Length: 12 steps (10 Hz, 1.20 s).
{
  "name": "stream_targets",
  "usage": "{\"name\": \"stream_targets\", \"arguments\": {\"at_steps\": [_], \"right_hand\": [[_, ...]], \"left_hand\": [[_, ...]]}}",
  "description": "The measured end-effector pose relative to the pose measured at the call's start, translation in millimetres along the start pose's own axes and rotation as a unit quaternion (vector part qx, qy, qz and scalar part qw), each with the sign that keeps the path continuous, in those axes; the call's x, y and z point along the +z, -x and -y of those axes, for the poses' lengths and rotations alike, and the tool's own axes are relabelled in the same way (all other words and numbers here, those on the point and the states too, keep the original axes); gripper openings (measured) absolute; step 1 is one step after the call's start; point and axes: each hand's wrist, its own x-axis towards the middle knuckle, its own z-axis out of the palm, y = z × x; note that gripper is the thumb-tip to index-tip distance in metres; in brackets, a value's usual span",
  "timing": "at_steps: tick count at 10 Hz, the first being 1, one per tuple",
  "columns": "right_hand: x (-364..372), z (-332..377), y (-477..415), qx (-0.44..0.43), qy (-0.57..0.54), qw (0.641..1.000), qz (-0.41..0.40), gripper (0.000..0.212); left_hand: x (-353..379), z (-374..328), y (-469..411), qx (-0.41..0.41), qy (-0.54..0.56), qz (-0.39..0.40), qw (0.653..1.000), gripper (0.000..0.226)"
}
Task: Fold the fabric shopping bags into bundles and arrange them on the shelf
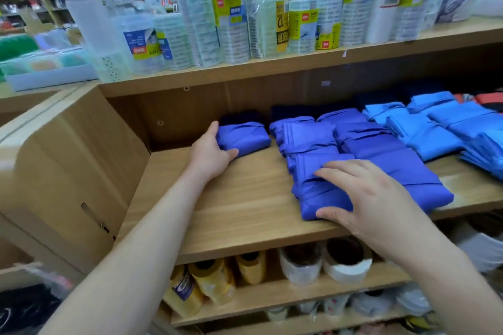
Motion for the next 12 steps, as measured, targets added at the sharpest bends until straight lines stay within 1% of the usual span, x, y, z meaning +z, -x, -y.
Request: {"name": "stream_targets", "arguments": {"at_steps": [1, 3, 4, 5, 6, 7, 8, 9, 10, 11, 12], "right_hand": [[6.0, 1.4, 6.2, 0.012, -0.026, 1.000, -0.007, 0.063], [6.3, 2.3, 15.1, 0.074, -0.073, 0.994, 0.034, 0.064], [7.2, 3.4, 17.4, 0.078, -0.081, 0.994, 0.013, 0.058], [6.8, 4.4, 20.2, 0.071, -0.064, 0.995, -0.041, 0.050], [5.6, 0.2, 24.5, 0.095, -0.033, 0.989, -0.106, 0.047], [3.4, -14.0, 31.7, 0.196, 0.004, 0.973, -0.119, 0.056], [-0.8, -25.9, 39.5, 0.304, 0.031, 0.952, -0.029, 0.068], [-5.7, -31.3, 44.5, 0.322, 0.043, 0.945, 0.034, 0.073], [-7.9, -39.3, 45.3, 0.316, 0.042, 0.948, 0.025, 0.074], [-5.5, -46.5, 46.2, 0.294, 0.021, 0.956, 0.005, 0.076], [-4.0, -51.2, 50.0, 0.292, -0.019, 0.956, -0.030, 0.069]], "left_hand": [[5.5, 5.6, -6.4, 0.019, -0.011, -0.006, 1.000, 0.077], [5.1, 6.5, -10.2, 0.028, -0.018, -0.006, 0.999, 0.075], [2.3, 5.7, -5.4, 0.034, -0.044, -0.001, 0.998, 0.076], [-1.8, -1.9, 10.5, 0.075, -0.113, -0.041, 0.990, 0.071], [2.6, -24.3, 51.7, 0.160, -0.038, -0.043, 0.985, 0.049], [12.9, -45.2, 103.6, 0.216, 0.077, 0.083, 0.970, 0.058], [31.7, -49.4, 124.1, 0.270, 0.030, 0.157, 0.950, 0.089], [43.1, -52.8, 122.2, 0.275, 0.003, 0.130, 0.953, 0.090], [45.5, -54.9, 122.8, 0.271, 0.030, 0.098, 0.957, 0.084], [45.5, -54.7, 125.8, 0.262, 0.036, 0.100, 0.959, 0.084], [43.6, -55.3, 128.9, 0.244, 0.053, 0.082, 0.965, 0.081]]}}
